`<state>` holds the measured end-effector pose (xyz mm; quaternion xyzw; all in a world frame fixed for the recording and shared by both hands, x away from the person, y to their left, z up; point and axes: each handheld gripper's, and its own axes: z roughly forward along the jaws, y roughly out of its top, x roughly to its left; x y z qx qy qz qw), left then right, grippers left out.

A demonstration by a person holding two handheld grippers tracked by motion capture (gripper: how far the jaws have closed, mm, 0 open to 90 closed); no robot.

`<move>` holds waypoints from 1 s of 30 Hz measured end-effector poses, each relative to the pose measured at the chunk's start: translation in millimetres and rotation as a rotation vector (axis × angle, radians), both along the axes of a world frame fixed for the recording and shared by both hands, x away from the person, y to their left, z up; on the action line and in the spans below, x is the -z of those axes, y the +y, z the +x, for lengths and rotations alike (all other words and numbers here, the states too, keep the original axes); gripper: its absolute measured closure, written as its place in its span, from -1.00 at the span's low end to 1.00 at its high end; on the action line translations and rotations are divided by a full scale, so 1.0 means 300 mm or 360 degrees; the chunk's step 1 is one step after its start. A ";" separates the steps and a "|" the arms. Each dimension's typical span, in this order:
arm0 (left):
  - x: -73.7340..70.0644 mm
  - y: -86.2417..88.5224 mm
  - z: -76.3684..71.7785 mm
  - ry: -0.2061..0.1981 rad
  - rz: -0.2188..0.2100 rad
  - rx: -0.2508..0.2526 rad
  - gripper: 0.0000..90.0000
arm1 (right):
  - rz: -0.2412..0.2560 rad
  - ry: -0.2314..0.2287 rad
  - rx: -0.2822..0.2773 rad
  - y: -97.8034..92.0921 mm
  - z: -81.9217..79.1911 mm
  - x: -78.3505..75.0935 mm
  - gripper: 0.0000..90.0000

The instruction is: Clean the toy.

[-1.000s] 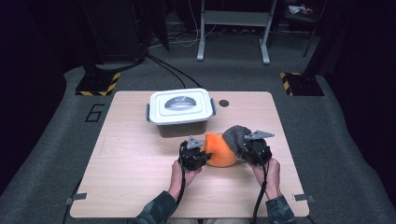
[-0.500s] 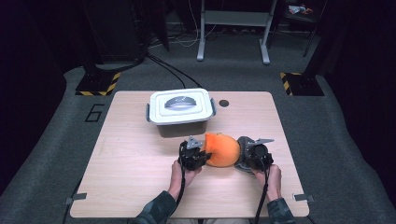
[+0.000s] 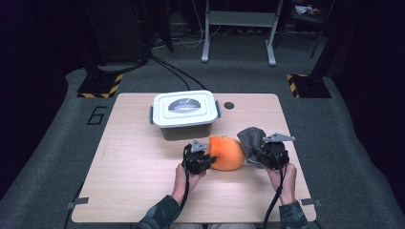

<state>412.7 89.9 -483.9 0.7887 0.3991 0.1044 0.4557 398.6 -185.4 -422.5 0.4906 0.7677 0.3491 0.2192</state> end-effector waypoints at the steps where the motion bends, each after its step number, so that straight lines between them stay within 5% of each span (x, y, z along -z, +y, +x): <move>1: 0.000 0.000 0.000 0.0000 0.0000 0.0000 0.74 | 0.0009 -0.0015 -0.0005 0.010 -0.007 -0.016 0.69; 6: 0.000 0.000 0.000 -0.0001 -0.0003 0.0000 0.73 | 0.0014 -0.0079 -0.0107 0.064 -0.031 -0.067 0.69; 10: -0.001 0.001 0.000 0.0002 0.0004 0.0003 0.72 | -0.0034 -0.0042 -0.0178 0.122 -0.024 -0.049 0.69; 21: -0.005 0.002 -0.001 -0.0022 0.0013 0.0010 0.57 | -0.0060 0.0003 -0.0160 0.156 0.004 0.002 0.69; 30: -0.001 0.007 -0.009 -0.0022 0.0034 -0.0055 -0.06 | -0.0058 0.0010 -0.0137 0.144 0.016 0.009 0.69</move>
